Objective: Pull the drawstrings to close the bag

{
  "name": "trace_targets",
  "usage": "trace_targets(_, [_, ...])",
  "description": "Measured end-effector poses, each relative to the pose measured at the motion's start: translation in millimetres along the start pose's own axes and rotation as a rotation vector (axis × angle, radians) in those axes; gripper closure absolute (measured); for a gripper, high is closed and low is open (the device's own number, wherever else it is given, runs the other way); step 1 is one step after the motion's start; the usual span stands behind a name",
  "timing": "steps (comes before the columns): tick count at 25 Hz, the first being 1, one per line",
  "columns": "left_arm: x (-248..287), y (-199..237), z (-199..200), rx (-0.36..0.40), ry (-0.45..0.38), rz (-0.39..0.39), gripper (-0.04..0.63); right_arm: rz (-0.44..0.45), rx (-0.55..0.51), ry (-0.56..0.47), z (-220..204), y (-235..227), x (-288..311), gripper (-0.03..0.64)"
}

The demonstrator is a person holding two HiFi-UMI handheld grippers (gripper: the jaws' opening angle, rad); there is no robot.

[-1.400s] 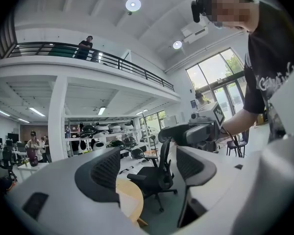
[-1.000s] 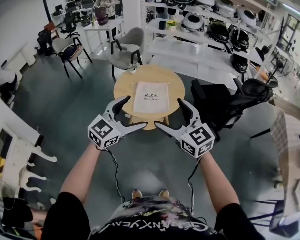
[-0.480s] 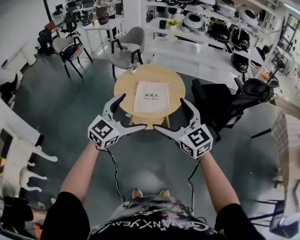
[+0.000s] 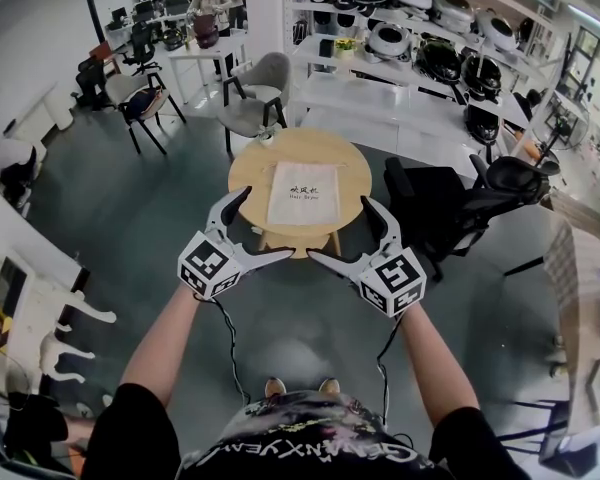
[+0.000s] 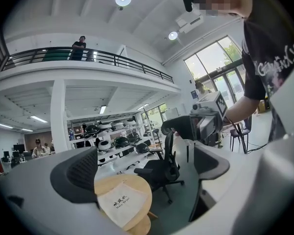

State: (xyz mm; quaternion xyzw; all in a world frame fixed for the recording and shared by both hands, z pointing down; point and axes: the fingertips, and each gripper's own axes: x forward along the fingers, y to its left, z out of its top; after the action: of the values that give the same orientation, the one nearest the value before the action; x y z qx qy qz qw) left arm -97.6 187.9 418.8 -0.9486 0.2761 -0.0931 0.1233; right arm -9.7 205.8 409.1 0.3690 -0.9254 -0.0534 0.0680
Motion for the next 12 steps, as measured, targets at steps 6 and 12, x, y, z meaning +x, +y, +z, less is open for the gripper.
trace_targets(6, [6.4,-3.8,3.2,-0.005,-0.001,0.002,0.006,0.000,0.002,-0.010,0.8,-6.9,-6.3,0.031])
trace_targets(12, [14.1,-6.5,3.8,-0.005,0.001,0.010,0.006,0.004,-0.005,-0.018,-0.6,-14.5,-10.6,0.031])
